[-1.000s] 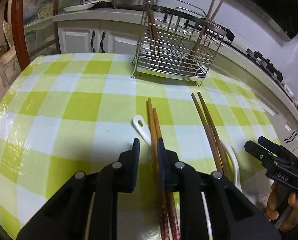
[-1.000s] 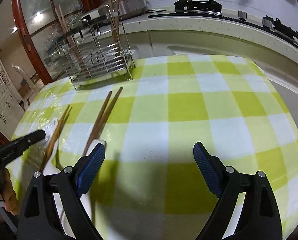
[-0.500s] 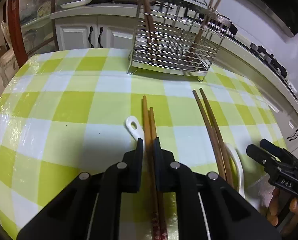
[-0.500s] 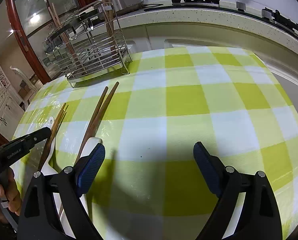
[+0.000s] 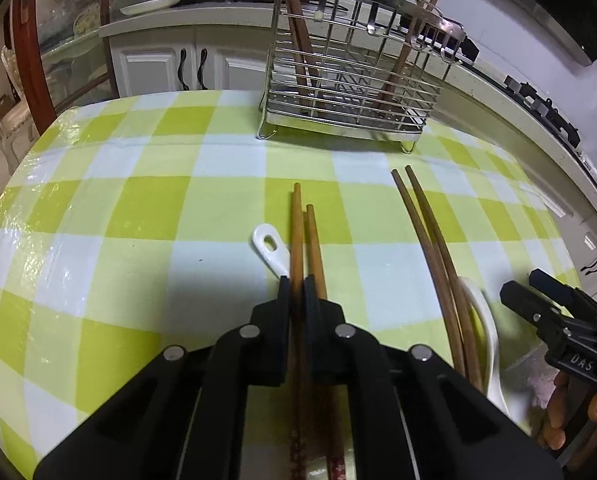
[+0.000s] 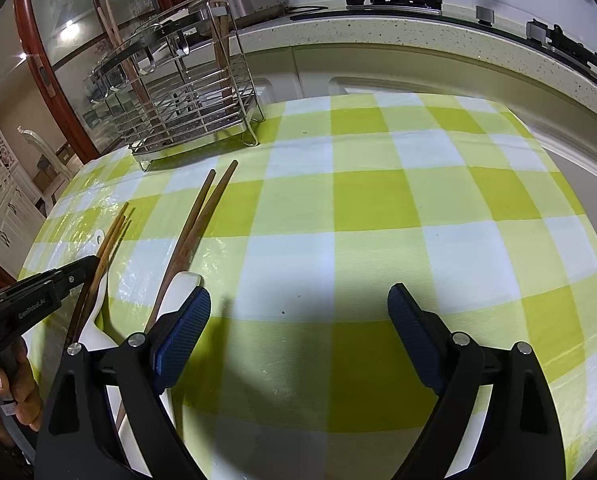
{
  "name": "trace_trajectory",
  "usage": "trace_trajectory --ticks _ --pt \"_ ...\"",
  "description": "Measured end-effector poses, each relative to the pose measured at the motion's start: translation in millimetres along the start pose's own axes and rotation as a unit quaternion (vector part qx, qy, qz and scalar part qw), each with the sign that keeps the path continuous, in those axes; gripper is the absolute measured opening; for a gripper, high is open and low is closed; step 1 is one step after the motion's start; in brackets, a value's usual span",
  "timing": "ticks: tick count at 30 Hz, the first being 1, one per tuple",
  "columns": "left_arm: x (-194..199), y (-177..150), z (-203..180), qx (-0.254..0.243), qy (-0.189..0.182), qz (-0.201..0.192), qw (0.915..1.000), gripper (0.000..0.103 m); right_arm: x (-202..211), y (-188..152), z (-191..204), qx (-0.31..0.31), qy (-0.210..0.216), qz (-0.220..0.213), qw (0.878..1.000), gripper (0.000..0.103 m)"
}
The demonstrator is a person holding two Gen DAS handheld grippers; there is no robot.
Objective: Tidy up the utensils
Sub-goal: 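Close the right tool on a wooden chopstick while the left tool lifts its chopsticks, then carry the chopsticks in both tools up to above the wire rack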
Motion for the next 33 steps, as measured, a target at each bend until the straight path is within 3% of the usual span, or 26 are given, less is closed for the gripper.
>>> trace_trajectory --ticks 6,12,17,24,30,32,33 --pt "17 8 7 0.013 -0.006 -0.027 0.9995 0.007 -5 11 7 -0.009 0.009 0.007 1.000 0.085" --pt "32 13 37 0.047 0.006 -0.047 0.9977 0.007 -14 38 30 0.000 0.012 0.010 1.000 0.084" --pt "36 9 62 0.063 0.019 -0.052 0.9965 0.007 -41 42 45 0.008 -0.011 0.040 0.999 0.069" --pt "41 8 83 0.078 0.021 -0.060 0.9949 0.007 -56 44 51 0.044 -0.055 0.045 0.997 0.058" --pt "40 8 87 0.082 0.017 -0.063 0.9945 0.007 -59 45 61 0.070 -0.056 0.045 0.995 0.032" --pt "42 7 87 0.083 0.015 -0.065 0.9943 0.007 -60 45 66 0.074 -0.048 0.044 0.995 0.014" --pt "43 8 88 0.084 0.015 -0.066 0.9942 0.007 -60 45 67 0.070 -0.040 0.045 0.996 0.011"
Point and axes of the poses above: each gripper's, at about its wrist camera, not at the fingertips, and x roughly against the way its jaws point, z to its left, y to its top, the point moved 10 cm from there along -x, roughly the way its jaws point, and after that the axes turned 3 degrees about -z, right-handed, at the moved point
